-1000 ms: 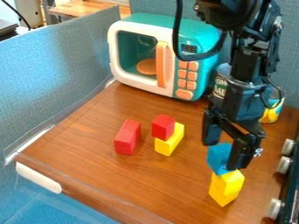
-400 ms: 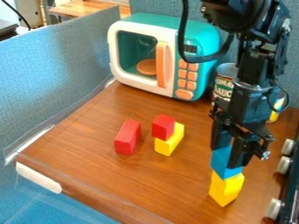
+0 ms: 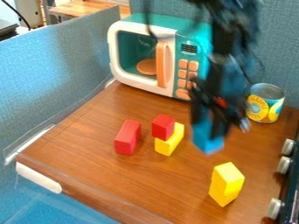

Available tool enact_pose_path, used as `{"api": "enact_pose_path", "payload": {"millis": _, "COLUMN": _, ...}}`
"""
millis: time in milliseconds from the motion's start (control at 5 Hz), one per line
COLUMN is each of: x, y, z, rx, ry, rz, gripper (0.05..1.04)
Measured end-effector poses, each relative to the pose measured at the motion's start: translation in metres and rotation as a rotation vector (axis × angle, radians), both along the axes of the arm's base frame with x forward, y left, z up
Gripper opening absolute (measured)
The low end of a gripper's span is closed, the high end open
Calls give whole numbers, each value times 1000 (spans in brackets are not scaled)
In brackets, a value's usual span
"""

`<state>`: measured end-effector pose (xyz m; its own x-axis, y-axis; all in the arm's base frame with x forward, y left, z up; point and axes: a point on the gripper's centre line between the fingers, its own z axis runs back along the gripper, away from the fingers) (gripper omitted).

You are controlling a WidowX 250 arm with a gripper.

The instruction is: Put the blue cube on top of the red cube

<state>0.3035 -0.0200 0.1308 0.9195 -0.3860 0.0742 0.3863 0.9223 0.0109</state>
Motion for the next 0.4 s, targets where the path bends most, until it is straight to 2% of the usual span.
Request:
{"api": "enact_pose_path", "payload": {"millis": 200, "x": 4, "y": 25, "z": 11, "rx": -16, "ry": -20, "rz": 97, "gripper": 529}}
{"api": "enact_pose_path", "payload": {"millis": 400, "x": 11, "y": 47, "z": 6, "rx": 8, "ry": 13, "rz": 179, "gripper": 529}}
